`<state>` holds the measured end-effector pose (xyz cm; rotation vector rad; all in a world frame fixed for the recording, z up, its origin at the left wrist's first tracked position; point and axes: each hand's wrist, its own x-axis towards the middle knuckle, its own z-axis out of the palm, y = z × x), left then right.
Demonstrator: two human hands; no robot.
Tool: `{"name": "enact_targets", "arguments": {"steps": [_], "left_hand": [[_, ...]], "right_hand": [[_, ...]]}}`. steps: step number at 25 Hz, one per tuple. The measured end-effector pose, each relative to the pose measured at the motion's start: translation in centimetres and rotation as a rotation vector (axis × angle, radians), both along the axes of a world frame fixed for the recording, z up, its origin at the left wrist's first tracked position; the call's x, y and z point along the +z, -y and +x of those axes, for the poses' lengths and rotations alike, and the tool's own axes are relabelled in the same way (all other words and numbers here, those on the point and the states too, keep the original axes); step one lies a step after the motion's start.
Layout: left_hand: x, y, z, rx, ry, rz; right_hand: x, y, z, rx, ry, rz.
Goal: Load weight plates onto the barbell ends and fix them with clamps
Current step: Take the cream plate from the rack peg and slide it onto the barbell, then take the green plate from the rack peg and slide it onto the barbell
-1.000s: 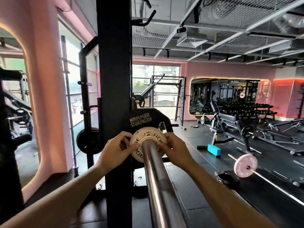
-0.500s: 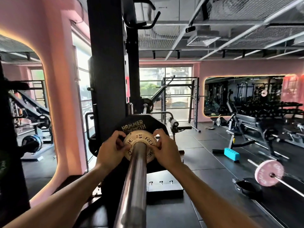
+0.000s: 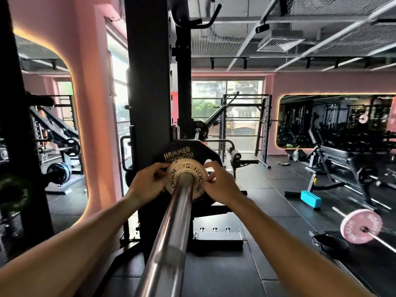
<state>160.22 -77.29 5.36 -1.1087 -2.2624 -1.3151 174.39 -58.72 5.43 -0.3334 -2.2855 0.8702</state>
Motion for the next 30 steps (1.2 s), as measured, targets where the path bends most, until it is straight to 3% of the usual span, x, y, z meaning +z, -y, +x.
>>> {"name": "enact_targets", "arguments": {"steps": [6,15,21,30], "left_hand": [[4.1,6.2,1.4,0.048,0.005,0.021],[3.7,26.9,1.8,0.037,0.085,0.038],[-0.4,43.9,1.3,0.135,0.132,-0.066],[-3.6,58.9,-1.4,0.303,0.200,-0.123]], "right_hand": [[4.9,4.1,1.6,-0.022,-0.013,0.060],[11.1,21.9,3.2,0.166,0.221,0.254],[7.2,37.9,0.5,0.282,0.279,0.224],[1.8,49.7,-5.8,0.387,0.390,0.216]]}}
